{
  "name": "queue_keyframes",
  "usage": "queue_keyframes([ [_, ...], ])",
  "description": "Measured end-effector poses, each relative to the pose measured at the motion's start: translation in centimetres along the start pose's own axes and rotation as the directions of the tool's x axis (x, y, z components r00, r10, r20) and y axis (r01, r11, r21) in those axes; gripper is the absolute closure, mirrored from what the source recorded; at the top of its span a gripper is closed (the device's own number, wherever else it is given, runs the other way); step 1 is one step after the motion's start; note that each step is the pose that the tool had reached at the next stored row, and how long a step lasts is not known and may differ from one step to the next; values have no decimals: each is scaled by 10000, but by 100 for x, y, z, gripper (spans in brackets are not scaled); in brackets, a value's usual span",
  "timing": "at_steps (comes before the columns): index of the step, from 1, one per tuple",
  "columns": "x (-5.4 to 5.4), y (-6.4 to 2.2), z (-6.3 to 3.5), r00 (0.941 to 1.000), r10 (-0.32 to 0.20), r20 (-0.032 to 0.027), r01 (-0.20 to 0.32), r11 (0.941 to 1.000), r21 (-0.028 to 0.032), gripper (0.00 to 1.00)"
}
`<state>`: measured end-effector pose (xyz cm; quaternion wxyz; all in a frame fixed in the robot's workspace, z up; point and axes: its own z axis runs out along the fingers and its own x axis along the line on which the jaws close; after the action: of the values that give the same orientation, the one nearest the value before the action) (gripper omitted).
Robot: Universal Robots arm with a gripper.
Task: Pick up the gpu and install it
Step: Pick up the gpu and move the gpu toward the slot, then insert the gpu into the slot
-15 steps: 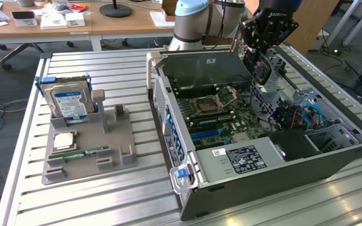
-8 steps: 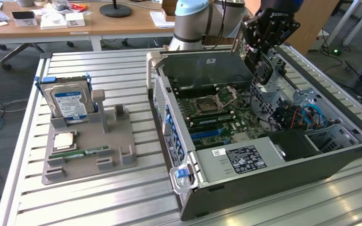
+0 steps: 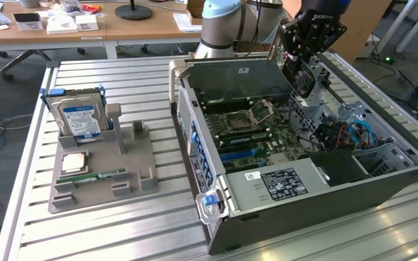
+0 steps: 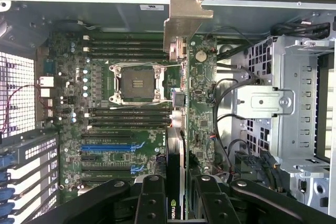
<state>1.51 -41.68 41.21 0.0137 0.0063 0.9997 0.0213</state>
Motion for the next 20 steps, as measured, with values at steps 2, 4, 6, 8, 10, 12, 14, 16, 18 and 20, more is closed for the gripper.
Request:
queue_keyframes([
  [2, 0, 0, 0, 10000, 0, 0, 0, 10000, 0, 74],
  [4, 0, 0, 0, 10000, 0, -1, 0, 10000, 0, 74],
  [6, -21, 0, 1, 10000, -1, 0, 1, 10000, -1, 74],
  [8, -58, 1, 2, 10000, 1, 0, -1, 10000, -1, 74],
  [10, -74, 1, 2, 10000, -2, -1, 2, 10000, 0, 74],
  [12, -74, 1, 2, 10000, 0, -1, 0, 10000, 1, 74],
  [14, -74, 1, 2, 10000, 0, 0, 0, 10000, 0, 74],
  [16, -74, 1, 2, 10000, 0, 0, 0, 10000, 0, 74],
  [18, -74, 1, 2, 10000, 0, 0, 0, 10000, 0, 74],
  [20, -74, 1, 2, 10000, -1, 0, 1, 10000, 0, 74],
])
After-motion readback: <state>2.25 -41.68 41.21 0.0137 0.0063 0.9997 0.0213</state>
